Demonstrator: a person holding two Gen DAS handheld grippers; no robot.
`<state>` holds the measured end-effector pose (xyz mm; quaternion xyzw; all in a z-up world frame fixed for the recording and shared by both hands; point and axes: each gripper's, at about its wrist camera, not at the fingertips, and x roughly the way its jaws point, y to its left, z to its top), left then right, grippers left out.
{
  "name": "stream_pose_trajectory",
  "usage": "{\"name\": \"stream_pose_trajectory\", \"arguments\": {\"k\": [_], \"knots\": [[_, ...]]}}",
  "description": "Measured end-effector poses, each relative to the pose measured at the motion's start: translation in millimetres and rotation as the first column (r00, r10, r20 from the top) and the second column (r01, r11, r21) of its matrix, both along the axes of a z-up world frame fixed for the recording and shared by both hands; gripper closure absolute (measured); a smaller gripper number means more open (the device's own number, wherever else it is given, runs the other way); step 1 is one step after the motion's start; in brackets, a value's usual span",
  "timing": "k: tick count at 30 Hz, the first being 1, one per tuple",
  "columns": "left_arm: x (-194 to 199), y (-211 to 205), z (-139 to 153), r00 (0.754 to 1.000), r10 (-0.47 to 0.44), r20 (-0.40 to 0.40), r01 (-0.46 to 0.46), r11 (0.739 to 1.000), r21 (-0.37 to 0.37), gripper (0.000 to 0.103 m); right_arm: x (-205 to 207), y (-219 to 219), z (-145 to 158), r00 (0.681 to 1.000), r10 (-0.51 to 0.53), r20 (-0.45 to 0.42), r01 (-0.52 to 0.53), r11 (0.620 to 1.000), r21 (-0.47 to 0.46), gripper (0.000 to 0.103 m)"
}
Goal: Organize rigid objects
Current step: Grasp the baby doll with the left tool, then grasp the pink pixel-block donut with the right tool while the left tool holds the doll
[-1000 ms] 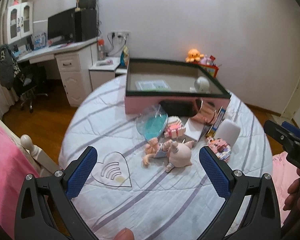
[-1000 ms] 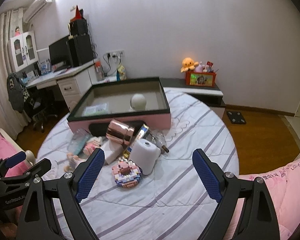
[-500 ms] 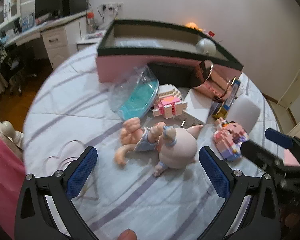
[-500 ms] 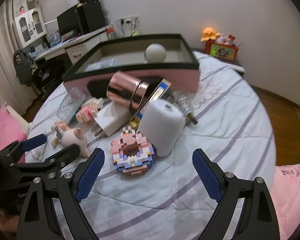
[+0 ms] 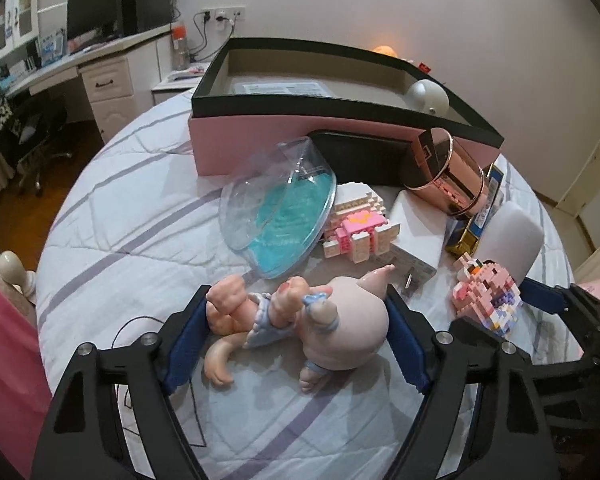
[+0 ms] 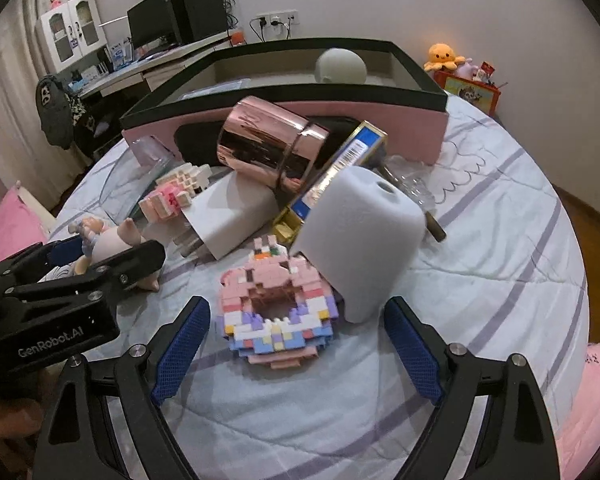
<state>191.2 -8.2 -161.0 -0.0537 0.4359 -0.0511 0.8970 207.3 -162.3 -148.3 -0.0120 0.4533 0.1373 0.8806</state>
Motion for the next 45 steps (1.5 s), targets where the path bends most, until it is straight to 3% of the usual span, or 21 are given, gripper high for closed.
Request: {"name": "stream_pose_trajectory", "arguments": {"k": [4,17,22,28,33,34,37,40,45], "knots": [[-7.7,5.0,1.2,1.000,-0.008,0.007,0.008,1.000,0.005,0.021,-2.7,1.4,0.8,1.000,-0.015,0.024,0.015,0.999,-0.032,0.028],[-28.8,3.8,6.6,1.000,-0.009,0.011,0.009,1.000,0.003,0.021,-29.2,-9.2,16.2,0.999,0.038,0.003,-0.038,0.996,0.082,0.030],[-36.3,7.0,14.0,1.000,-0.012,0.027,0.012,1.000,-0.001,0.021,-33.0,-12.8,30.0,0.999,0.050,0.022,-0.052,0.993,0.108,0.052],[-39.4,8.3,14.1,1.000,-0.005,0.031,0.005,1.000,-0.001,0.021,-28.6,-5.8,19.8,0.999,0.054,0.003,-0.055,0.996,0.076,0.052],[-39.7,9.4,13.9,1.000,0.008,0.029,-0.008,1.000,0.000,0.021,-24.7,-0.4,12.3,0.998,0.069,-0.010,-0.068,0.994,0.091,0.027],[-40.3,10.2,13.7,0.999,0.011,0.030,-0.011,1.000,0.002,0.021,-22.5,1.9,9.7,0.997,0.082,-0.014,-0.080,0.992,0.098,0.026],[-39.7,11.7,12.7,0.999,0.026,0.028,-0.026,1.000,0.016,0.021,-17.1,9.1,0.3,0.995,0.095,-0.010,-0.094,0.992,0.088,0.027],[-40.0,14.5,12.3,0.999,0.026,0.028,-0.026,1.000,0.002,0.021,-17.0,19.5,-1.9,0.992,0.121,0.028,-0.120,0.992,-0.027,0.045],[-45.3,11.9,18.6,0.998,0.016,0.058,-0.017,1.000,0.014,0.021,-22.5,11.5,8.1,0.990,0.141,0.005,-0.141,0.988,0.063,0.047]]}}
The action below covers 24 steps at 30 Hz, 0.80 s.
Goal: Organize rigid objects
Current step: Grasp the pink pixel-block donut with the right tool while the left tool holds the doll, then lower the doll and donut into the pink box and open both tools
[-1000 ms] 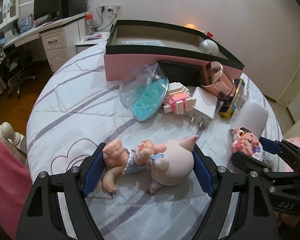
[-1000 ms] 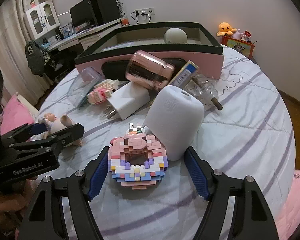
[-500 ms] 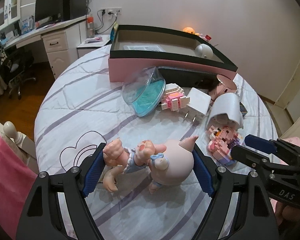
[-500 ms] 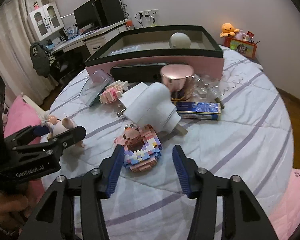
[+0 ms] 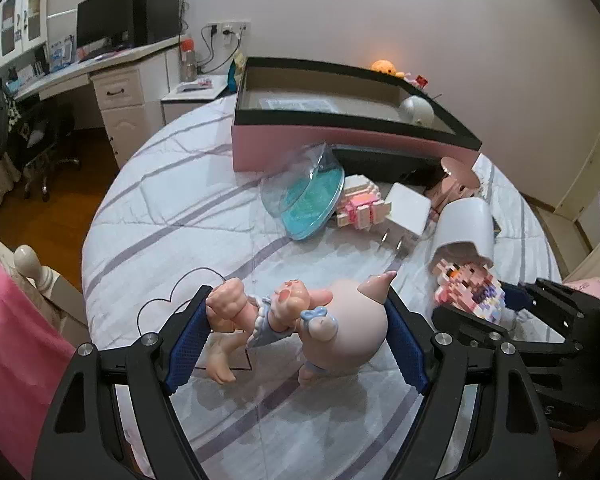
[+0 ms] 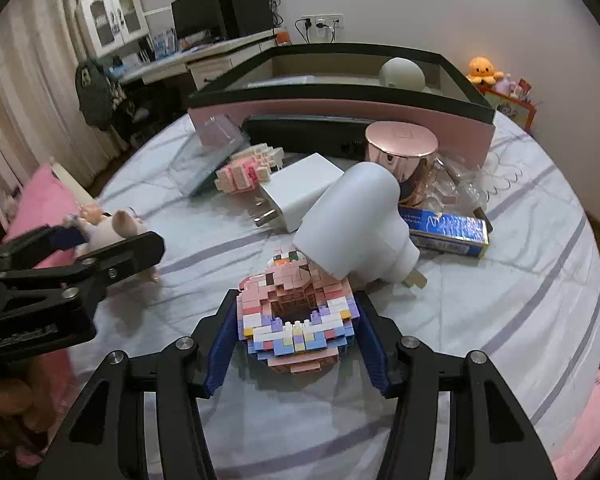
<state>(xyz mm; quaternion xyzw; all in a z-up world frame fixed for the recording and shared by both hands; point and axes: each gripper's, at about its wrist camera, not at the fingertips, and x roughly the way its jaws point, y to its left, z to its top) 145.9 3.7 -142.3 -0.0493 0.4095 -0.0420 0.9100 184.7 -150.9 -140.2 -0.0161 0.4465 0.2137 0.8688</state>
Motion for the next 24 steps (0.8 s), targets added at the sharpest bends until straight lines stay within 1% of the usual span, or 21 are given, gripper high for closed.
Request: {"name": "stream_pose_trajectory", "arguments": {"k": [3,8,12,15,20,24], "knots": [[-2.9,-0.4,5.2,1.000,-0.006,0.016,0.006,1.000,0.006,0.022,-6.3,-7.4,10.6,1.000,0.005,0.004,-0.005,0.999,0.041,0.047],[-2.7,1.1,18.7,0.999,-0.011,0.043,0.011,1.000,-0.002,0.022,-14.5,-18.6,40.0,0.999,0.013,0.040,-0.018,0.994,0.108,0.047],[3.3,3.2,33.5,0.997,-0.014,0.075,0.014,1.000,-0.008,0.021,-8.2,-24.4,60.9,0.997,0.010,0.076,-0.022,0.987,0.160,0.047],[17.4,5.4,48.2,0.994,-0.010,0.111,0.010,1.000,-0.003,0.021,8.6,-29.0,79.3,0.993,-0.009,0.122,-0.012,0.985,0.172,0.047],[58.2,9.1,80.3,0.981,-0.006,0.195,0.005,1.000,0.008,0.021,53.4,-34.9,112.6,0.976,-0.048,0.213,0.012,0.986,0.165,0.047],[99.4,10.5,97.4,0.974,-0.003,0.227,0.001,1.000,0.008,0.021,92.6,-34.4,124.6,0.966,-0.073,0.248,0.035,0.987,0.155,0.047]]}}
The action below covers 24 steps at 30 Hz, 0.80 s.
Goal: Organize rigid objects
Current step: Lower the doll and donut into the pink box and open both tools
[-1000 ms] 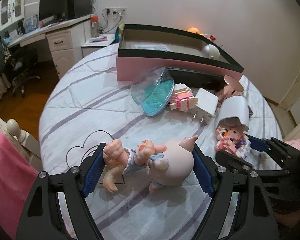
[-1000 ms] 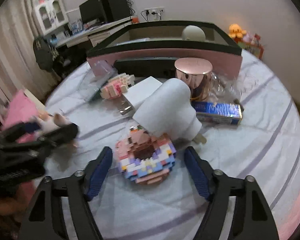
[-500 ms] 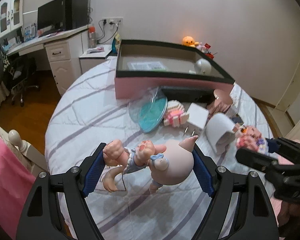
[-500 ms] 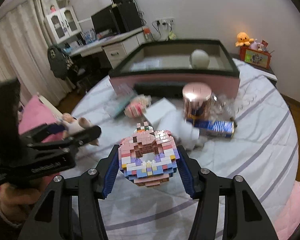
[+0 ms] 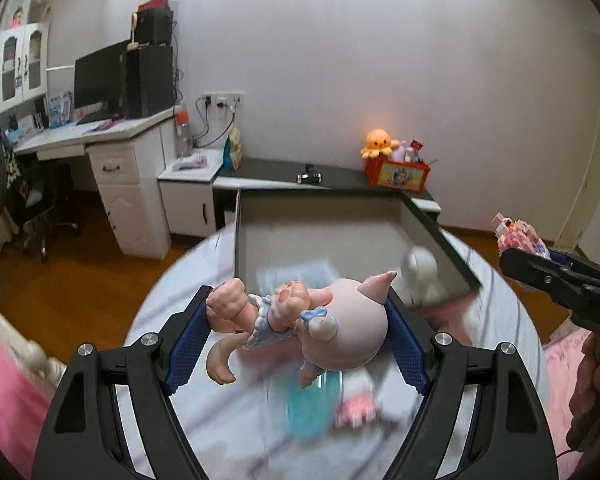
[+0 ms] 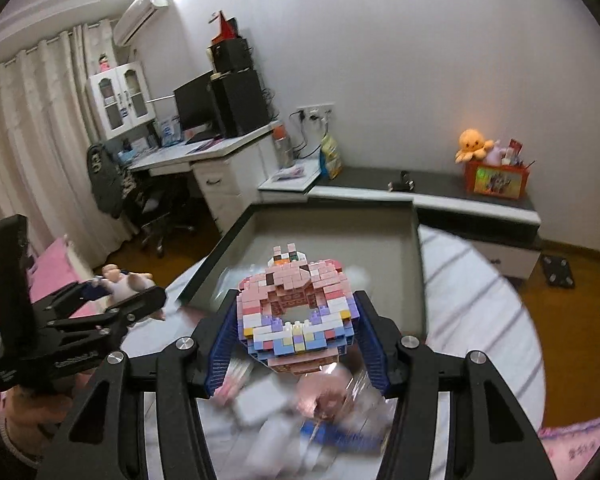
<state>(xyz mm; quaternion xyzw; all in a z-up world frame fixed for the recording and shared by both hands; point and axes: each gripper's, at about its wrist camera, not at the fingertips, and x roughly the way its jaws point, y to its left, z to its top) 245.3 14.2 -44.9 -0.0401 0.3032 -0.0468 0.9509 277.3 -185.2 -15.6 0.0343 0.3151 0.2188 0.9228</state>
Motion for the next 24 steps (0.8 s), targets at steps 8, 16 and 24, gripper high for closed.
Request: {"name": "stream_pose_trajectory", "arguments": {"k": [8,16,24], "knots": [[92.4,-3.8,-2.1,1.000,0.011,-0.021,-0.011,1.000,-0.004,0.021,85.8,2.6,-23.2,0.997,-0.042,-0.066,0.041,0.999,-0.018,0.047],[158.0,-14.1,-40.3,0.988,0.008,-0.153,-0.004,0.999,0.032,0.021,134.4,5.8,-61.9,0.985,-0.062,-0.162,0.054,0.997,-0.056,0.046],[144.6,-16.7,-34.5,0.994,0.039,-0.100,-0.030,0.996,0.085,0.000,127.2,-5.2,-66.2,0.978,-0.103,-0.182,0.098,0.995,-0.036,0.016]]}}
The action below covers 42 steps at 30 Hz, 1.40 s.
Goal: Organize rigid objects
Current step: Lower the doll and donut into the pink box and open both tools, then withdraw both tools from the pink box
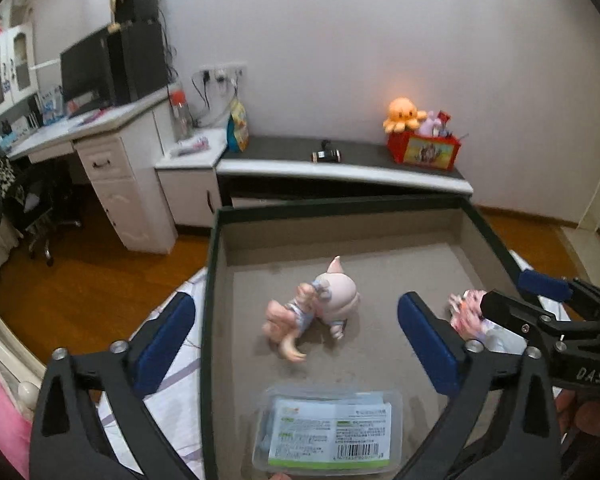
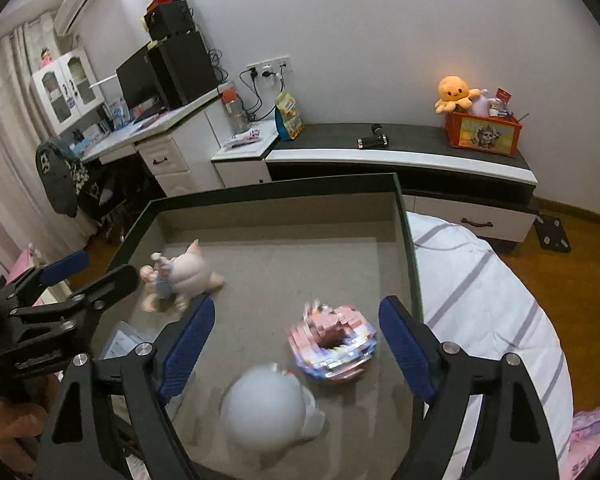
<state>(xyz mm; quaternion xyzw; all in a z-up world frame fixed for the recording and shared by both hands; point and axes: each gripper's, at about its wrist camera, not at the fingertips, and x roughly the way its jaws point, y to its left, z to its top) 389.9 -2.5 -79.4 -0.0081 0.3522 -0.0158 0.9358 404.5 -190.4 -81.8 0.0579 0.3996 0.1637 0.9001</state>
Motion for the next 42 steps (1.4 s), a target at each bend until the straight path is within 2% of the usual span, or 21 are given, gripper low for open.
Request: {"name": "stream_pose_trajectory", "arguments": {"k": [1,4,5,12,21,32,42], "knots": [[-6.8,1.7,4.7,1.000,0.006,0.014,-0.006,1.000,0.004,0.000,-1.7,-1.9,2.4,1.000,-0.008,0.004,0.008,1.000,0.004,0.015],[-26.8,8.6,15.9,0.999,0.022,0.046,-0.022,1.000,-0.004,0.000,-17.3,-9.8,15.2,0.998,-0.049,0.027,0.048,0.999,0.012,0.002],[-33.8,10.7,19.2,0.998,0.026,0.054,-0.026,1.000,-0.010,0.000,-24.8,-12.3,20.0,0.998,-0.055,0.040,0.054,0.998,0.021,0.000],[-98.4,25.9,40.0,0.992,0.050,0.113,-0.045,0.998,-0.046,0.000,-81.4,-17.1,54.7,0.989,-0.075,0.125,0.072,0.997,0.028,0.000],[-167.3,31.7,46.5,0.989,0.068,0.135,-0.060,0.996,-0.060,0.000,-152.0,-8.3,75.3,0.974,-0.101,0.202,0.101,0.995,0.008,0.000],[-235.9,28.2,31.5,0.989,0.086,0.119,-0.077,0.994,-0.079,0.000,-219.8,-5.2,75.5,0.958,-0.140,0.251,0.149,0.989,-0.017,0.000],[-265.0,16.5,26.1,0.992,0.068,0.103,-0.060,0.995,-0.076,0.000,-246.5,-3.1,61.9,0.964,-0.126,0.234,0.135,0.991,-0.024,0.000]]}}
